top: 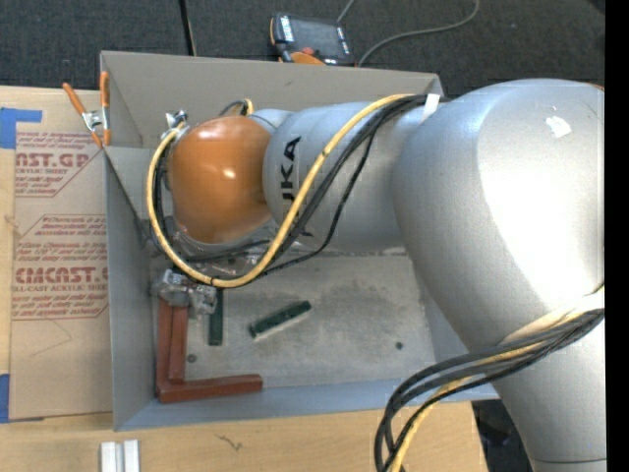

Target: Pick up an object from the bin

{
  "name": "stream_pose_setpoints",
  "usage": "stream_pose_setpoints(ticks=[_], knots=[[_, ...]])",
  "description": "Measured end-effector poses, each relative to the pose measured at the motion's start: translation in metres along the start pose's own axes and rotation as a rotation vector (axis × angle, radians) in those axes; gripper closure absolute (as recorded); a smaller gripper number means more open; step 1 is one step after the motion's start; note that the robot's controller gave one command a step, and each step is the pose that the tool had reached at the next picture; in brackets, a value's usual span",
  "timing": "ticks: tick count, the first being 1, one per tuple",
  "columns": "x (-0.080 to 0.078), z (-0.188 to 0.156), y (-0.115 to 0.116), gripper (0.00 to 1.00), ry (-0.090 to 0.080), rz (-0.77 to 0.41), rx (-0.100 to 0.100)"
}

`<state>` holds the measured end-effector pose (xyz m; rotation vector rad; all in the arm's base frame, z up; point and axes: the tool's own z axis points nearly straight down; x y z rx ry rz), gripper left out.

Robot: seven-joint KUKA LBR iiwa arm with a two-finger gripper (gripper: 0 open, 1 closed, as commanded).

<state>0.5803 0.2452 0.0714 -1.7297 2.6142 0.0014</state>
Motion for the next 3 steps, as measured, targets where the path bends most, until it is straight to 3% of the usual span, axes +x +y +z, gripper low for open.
stream_pose_setpoints(ticks=[3], knots=[[-0.004,-0.066,-0.001,1.00,0.002,0.005,-0.001]])
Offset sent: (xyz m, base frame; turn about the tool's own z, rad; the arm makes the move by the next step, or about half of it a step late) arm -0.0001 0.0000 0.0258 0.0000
